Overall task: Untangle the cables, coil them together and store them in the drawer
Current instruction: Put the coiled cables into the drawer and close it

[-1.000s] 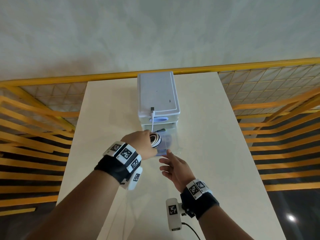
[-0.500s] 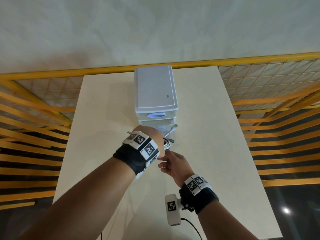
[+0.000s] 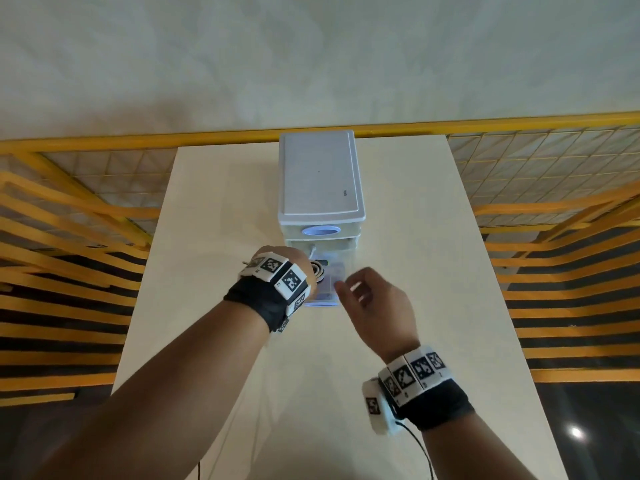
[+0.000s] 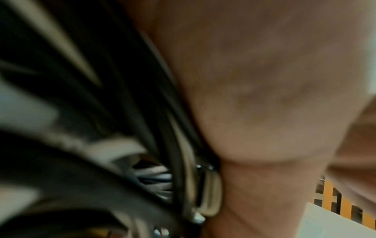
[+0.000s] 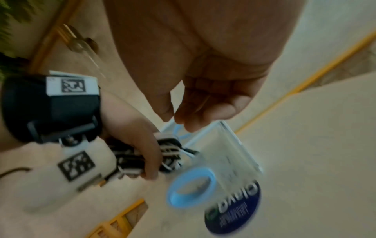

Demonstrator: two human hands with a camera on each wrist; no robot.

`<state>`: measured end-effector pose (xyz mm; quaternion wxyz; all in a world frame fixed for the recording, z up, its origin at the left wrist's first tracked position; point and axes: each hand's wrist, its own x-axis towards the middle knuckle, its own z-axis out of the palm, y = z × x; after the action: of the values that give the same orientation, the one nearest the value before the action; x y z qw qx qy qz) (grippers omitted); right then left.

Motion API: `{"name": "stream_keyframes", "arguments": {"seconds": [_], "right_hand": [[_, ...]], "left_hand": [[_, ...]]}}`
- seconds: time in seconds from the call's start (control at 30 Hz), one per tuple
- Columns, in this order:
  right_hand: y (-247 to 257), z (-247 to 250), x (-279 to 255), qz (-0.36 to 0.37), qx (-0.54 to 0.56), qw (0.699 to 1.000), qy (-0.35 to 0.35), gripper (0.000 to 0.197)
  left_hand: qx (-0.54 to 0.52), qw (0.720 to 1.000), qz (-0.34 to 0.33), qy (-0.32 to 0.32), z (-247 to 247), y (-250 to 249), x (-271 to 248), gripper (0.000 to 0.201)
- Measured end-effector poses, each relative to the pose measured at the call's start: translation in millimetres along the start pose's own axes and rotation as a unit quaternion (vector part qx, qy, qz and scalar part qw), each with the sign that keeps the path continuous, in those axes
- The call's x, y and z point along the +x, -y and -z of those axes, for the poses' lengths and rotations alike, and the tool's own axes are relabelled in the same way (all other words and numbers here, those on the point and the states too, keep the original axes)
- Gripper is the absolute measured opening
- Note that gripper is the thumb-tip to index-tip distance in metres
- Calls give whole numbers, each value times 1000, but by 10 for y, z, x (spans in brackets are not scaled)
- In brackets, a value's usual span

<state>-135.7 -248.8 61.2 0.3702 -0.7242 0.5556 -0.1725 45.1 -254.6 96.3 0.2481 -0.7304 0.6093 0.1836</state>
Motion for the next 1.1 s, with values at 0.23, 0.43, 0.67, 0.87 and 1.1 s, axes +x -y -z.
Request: {"name": "stream_keyframes", "arguments": {"seconds": [0.23,0.43,0.67,0.87,1.1], "right_hand": [[-122,1,490,-44,-33,999,1,37],[-240,-84,539,-82,-21,990,115,42],[-180,-57,519,-11,-20,994,104,61],[-173,-55,524,46,-117,983,133,53],[-206,-57,586,67,-130,979,142,48]], "left_hand": [[-75,996,24,-40,120,-148,8,15],[-69,997,15,-20,162,-254,148,24],[-28,999,-17,20,140,-428,264,15],[-82,996,19,12,84,-510,379,23],[-141,990,24,14,170,-406,377,26]]}}
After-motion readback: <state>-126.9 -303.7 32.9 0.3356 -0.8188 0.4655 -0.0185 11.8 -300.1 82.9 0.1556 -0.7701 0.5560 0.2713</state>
